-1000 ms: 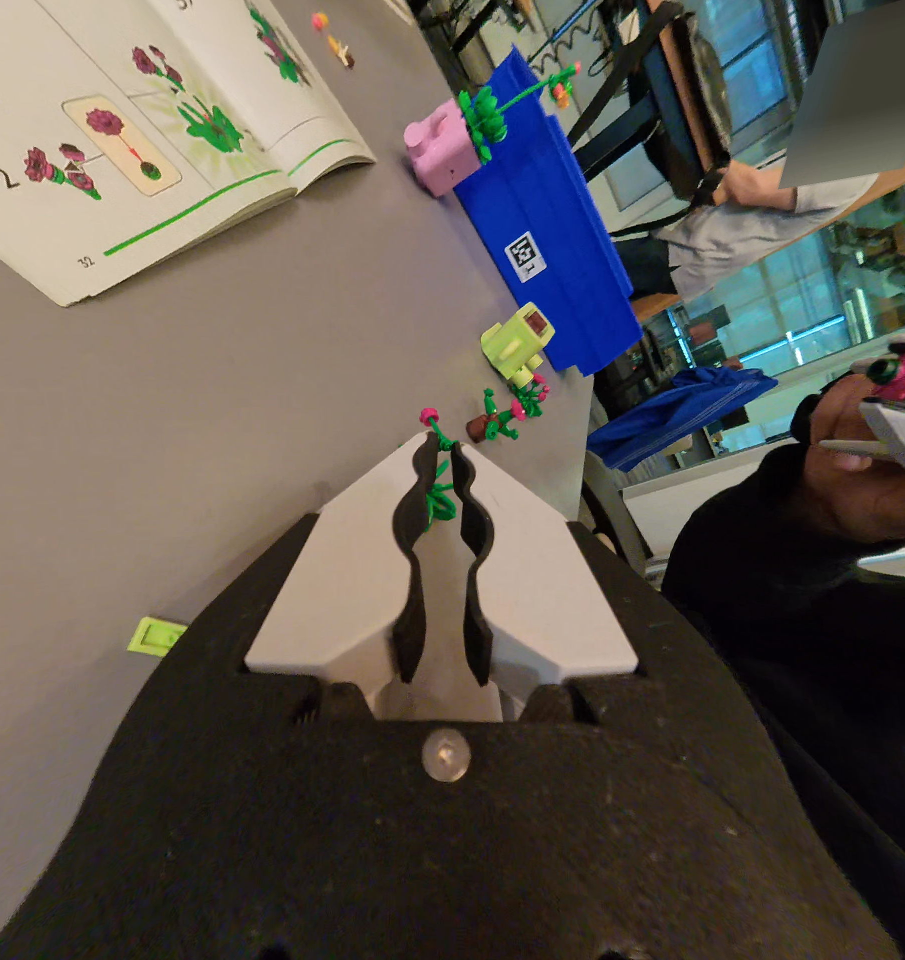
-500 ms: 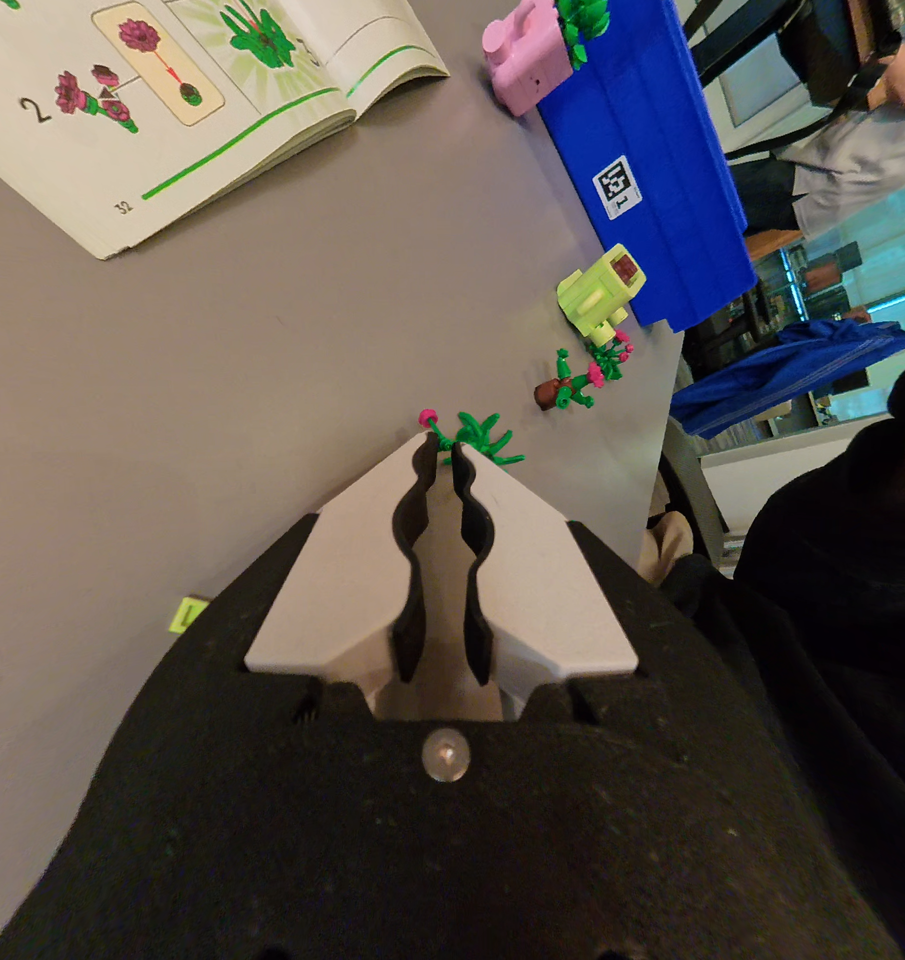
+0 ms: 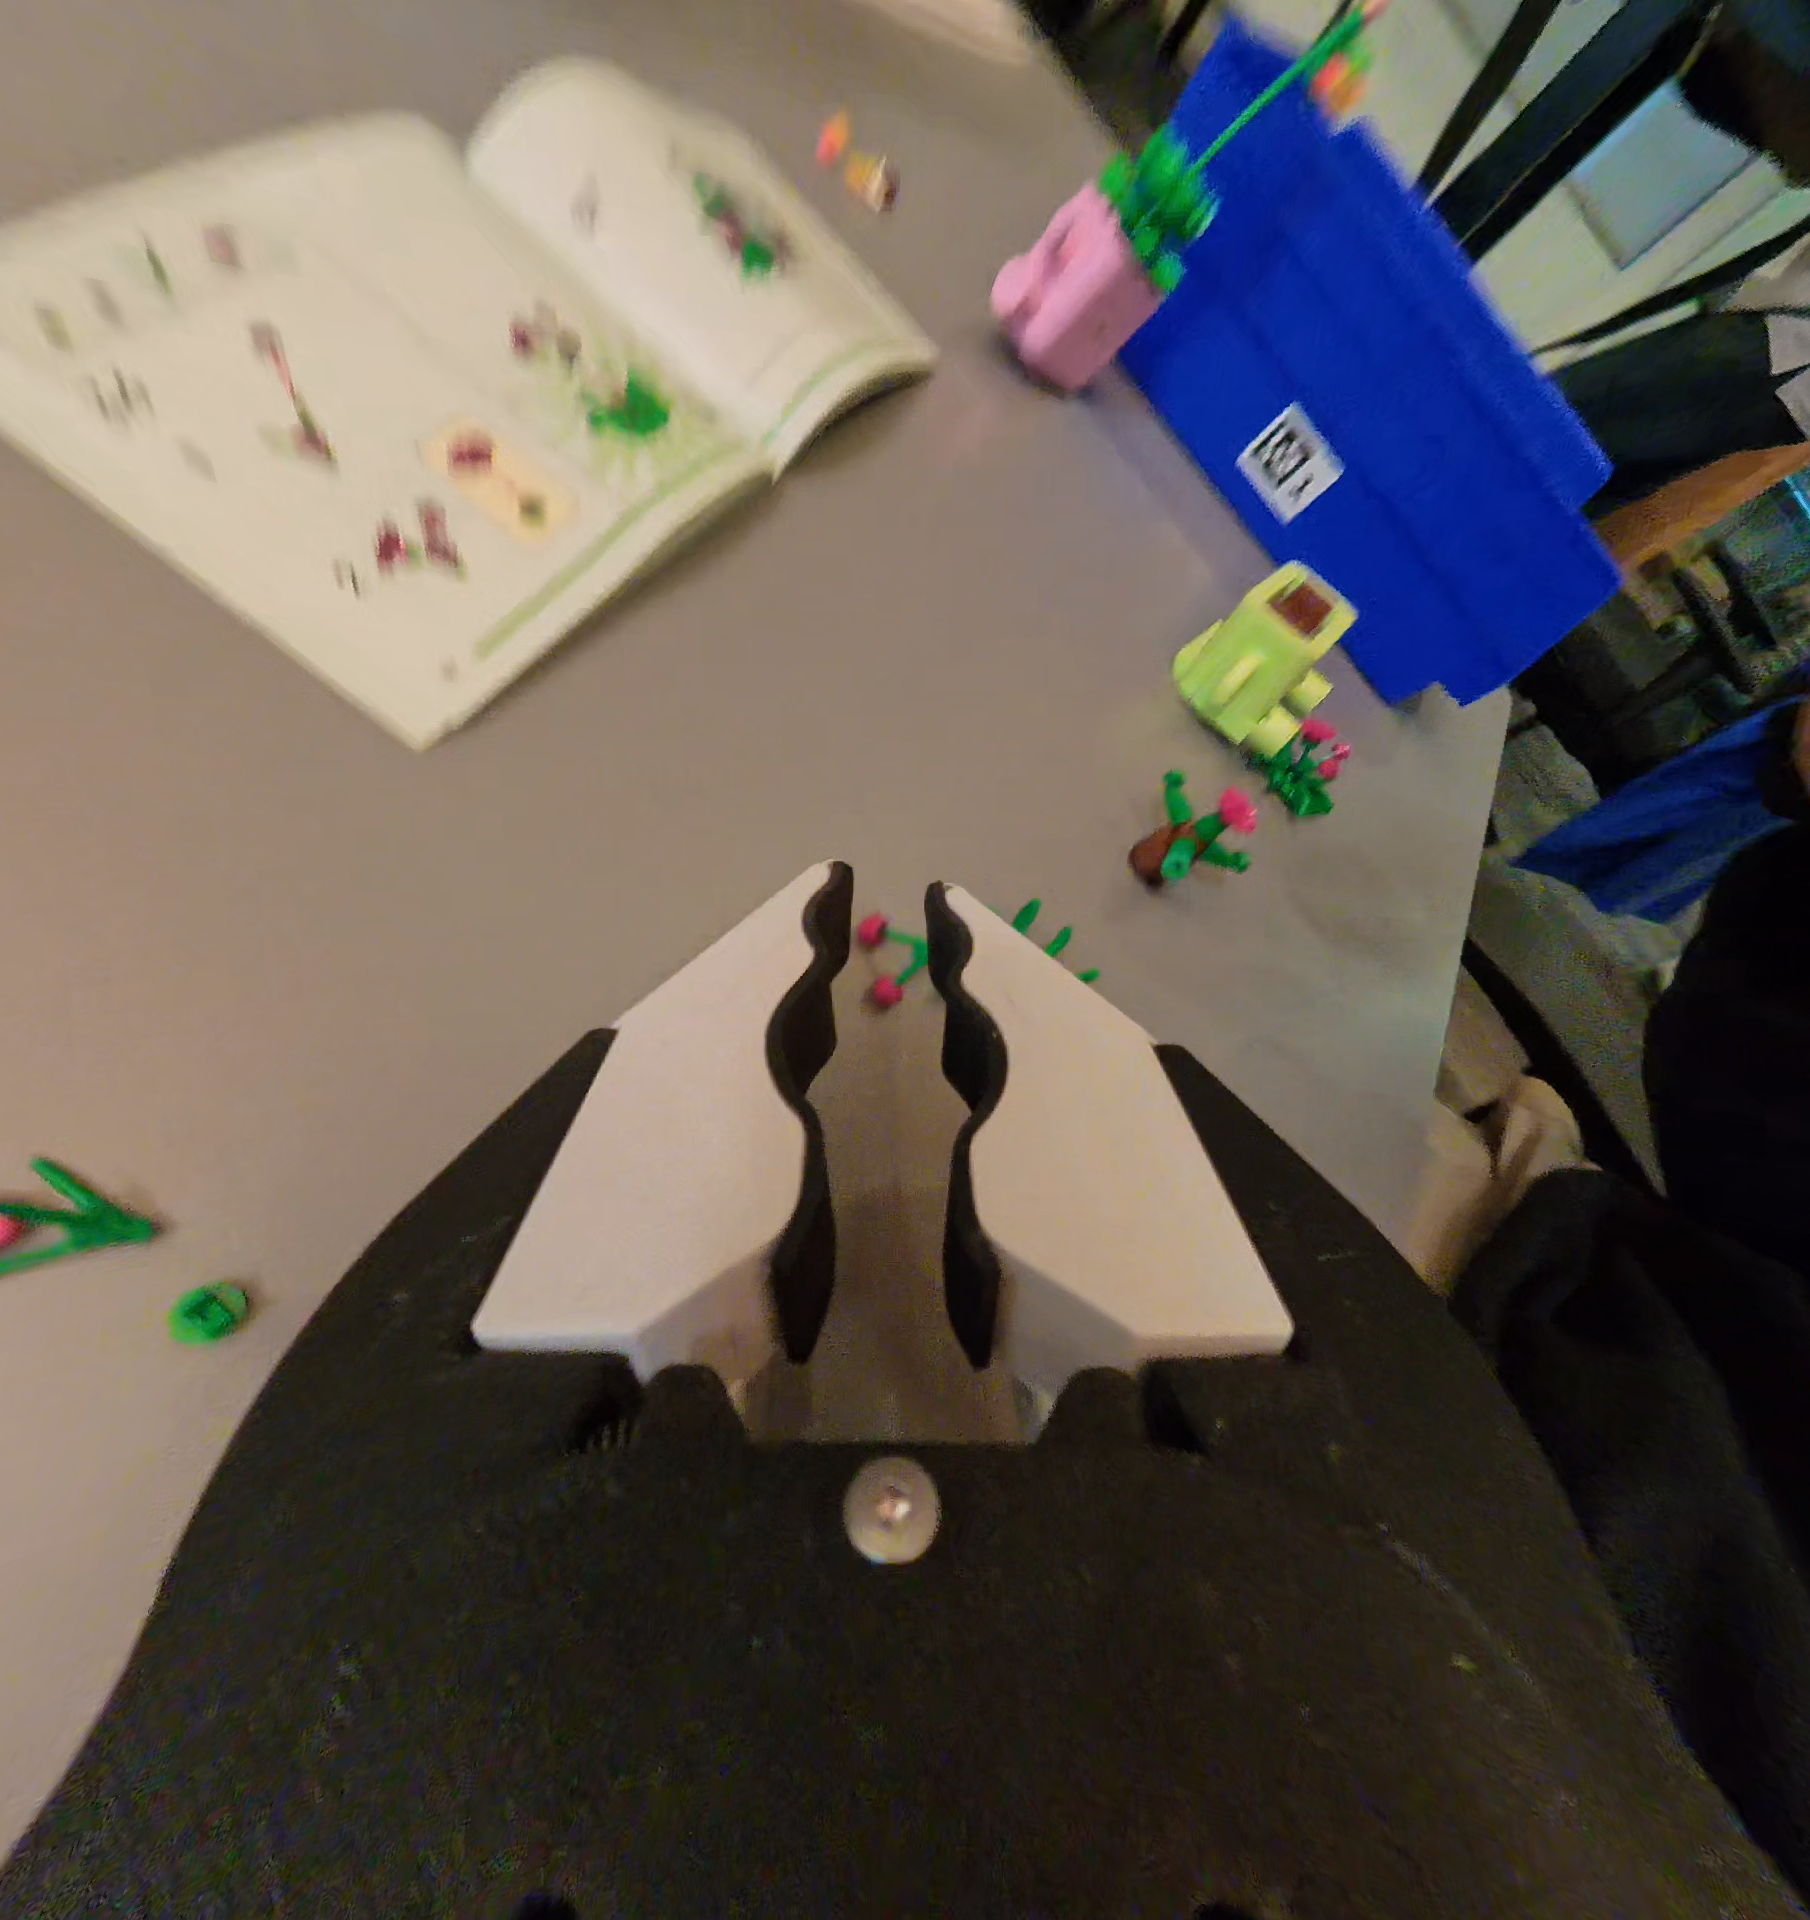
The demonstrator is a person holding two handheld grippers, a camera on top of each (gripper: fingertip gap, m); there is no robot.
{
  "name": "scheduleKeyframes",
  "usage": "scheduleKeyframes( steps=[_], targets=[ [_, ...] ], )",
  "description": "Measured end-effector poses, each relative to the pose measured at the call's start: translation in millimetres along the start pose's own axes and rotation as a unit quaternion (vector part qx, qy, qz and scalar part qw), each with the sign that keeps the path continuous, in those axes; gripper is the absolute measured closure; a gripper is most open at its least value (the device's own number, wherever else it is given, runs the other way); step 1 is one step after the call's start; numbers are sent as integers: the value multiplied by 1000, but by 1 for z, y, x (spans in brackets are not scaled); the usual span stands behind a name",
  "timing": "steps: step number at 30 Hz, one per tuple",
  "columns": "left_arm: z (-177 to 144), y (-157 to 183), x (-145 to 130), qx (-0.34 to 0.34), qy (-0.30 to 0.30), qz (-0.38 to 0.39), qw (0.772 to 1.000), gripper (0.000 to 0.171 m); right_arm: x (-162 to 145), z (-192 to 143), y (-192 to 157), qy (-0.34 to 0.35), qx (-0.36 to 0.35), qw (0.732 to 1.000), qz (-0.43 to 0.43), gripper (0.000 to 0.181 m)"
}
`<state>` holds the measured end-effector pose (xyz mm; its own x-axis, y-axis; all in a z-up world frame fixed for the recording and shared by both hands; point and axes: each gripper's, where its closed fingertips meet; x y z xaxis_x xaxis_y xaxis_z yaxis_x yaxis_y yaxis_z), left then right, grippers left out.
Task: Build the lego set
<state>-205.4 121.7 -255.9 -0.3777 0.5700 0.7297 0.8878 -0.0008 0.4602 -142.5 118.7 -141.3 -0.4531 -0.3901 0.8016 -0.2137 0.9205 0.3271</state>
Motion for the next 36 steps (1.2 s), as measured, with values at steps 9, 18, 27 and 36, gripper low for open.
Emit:
scheduleKeyframes(
  steps=[9,18,27,36],
  targets=[
    [-60,101,48,-111,249,241,931,153,29,-12,-21,192,265,912,249,168],
    [-78,113,61,-119,319,244,908,155,33,-20,-4,277,394,784,393,169],
    [-76,118,61,-140,314,227,911,149,30,-9,-10,266,454,714,462,168],
    [-75,131,58,-157,309,235,908,160,34,-11,-19,258,473,696,475,169]
  ],
)
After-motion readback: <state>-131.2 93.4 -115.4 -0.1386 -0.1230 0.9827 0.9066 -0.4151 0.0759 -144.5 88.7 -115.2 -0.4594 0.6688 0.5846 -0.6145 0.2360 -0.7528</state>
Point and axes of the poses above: each gripper's, where its closed fingertips meet, z out along the fingers, x out of its top, y = z × x across the jaws, and after that the axes turned 7 degrees about x, right-handed
